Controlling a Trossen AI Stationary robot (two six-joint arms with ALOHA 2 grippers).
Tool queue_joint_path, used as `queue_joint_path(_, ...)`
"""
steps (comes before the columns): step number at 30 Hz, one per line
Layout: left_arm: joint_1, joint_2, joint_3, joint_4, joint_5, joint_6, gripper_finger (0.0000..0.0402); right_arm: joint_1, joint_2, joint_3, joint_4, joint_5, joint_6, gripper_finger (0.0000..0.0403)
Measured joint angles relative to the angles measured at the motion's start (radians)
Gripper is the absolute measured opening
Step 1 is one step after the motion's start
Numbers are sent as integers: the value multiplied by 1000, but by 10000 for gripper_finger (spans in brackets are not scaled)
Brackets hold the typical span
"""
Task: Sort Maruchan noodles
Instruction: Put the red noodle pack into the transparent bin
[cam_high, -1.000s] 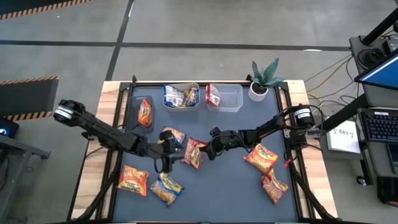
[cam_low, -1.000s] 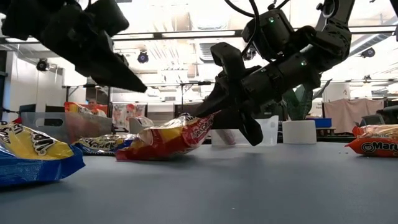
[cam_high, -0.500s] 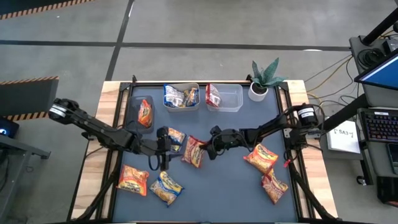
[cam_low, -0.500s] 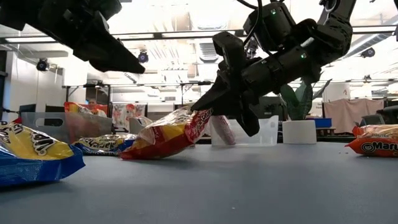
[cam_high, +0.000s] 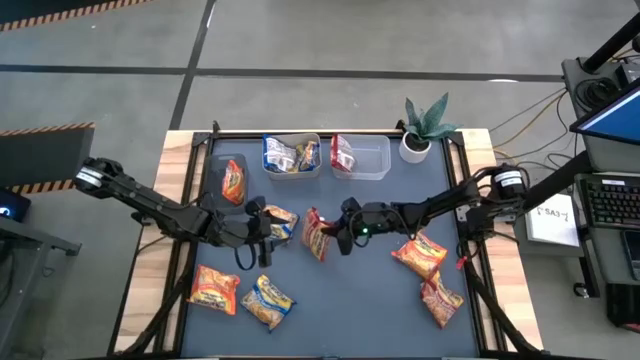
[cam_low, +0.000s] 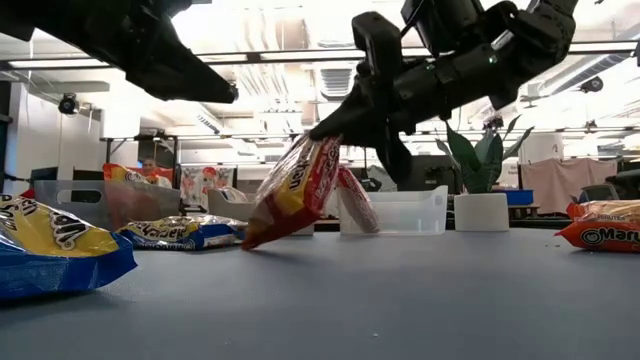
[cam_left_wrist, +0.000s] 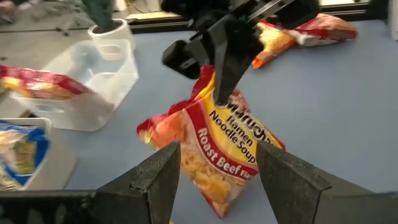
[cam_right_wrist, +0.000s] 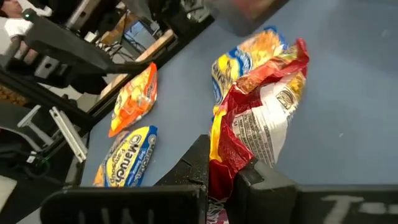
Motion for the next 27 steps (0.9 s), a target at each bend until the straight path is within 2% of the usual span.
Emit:
queue_joint_path(9,0,0,0,6,-109,13,194,0,-128,0,-119,122,-84,9)
queue_joint_path(18,0,0,0,33,-113,31,194,-21,-346,0,-320,273,-192,9)
queue_joint_path(27,0,0,26,96,-113,154,194,-145,-567,6,-537,339,-300,9)
